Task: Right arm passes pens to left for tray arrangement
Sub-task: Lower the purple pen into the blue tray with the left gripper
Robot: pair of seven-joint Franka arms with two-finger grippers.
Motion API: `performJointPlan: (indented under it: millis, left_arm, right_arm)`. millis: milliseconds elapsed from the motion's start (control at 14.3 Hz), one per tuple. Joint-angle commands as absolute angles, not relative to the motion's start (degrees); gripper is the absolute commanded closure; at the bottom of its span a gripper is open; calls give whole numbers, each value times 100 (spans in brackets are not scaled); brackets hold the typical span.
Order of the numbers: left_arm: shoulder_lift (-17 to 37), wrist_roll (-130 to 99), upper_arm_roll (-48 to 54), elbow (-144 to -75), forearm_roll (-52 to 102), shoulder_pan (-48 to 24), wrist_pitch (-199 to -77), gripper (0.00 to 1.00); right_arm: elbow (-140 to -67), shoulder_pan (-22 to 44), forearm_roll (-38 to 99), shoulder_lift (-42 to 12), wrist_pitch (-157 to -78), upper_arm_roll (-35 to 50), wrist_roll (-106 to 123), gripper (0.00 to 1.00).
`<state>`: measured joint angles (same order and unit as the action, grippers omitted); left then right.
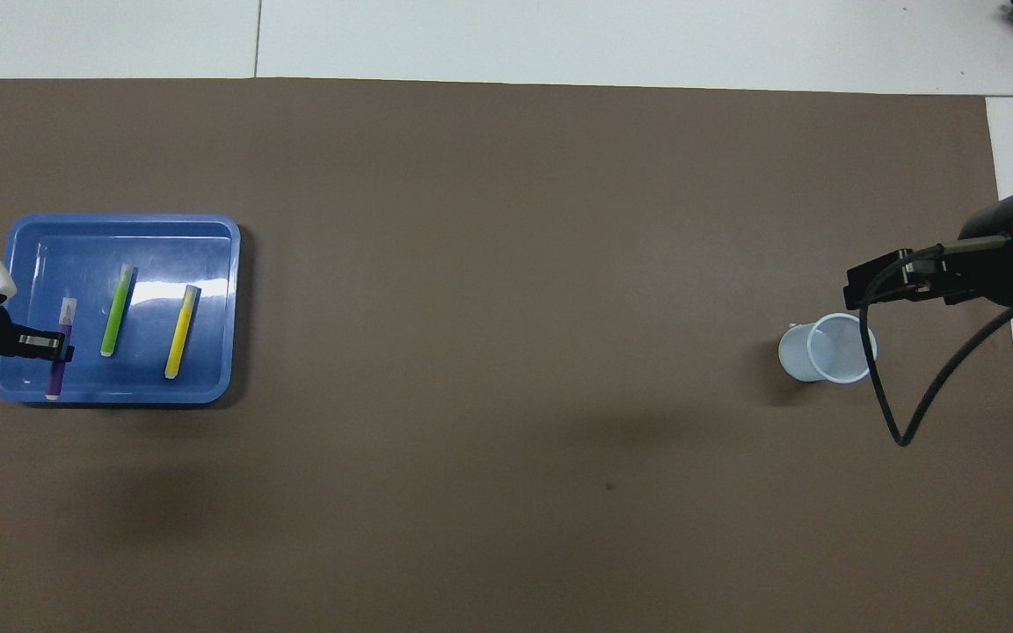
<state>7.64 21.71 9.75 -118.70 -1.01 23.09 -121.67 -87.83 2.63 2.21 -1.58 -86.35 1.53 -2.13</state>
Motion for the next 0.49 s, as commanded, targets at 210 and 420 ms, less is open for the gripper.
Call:
performJointPlan:
  millis: [210,420]
  left_arm:
    - [1388,2241,1002,-11725,-457,2504,-12892,100]
    - [1564,2241,1002,-11725,-466,2531,-13147,100]
  right_arm:
    - [-8991,246,343,87,-8780,105,-211,0]
    - [-8991,237,343,97,-8780,105,-211,0]
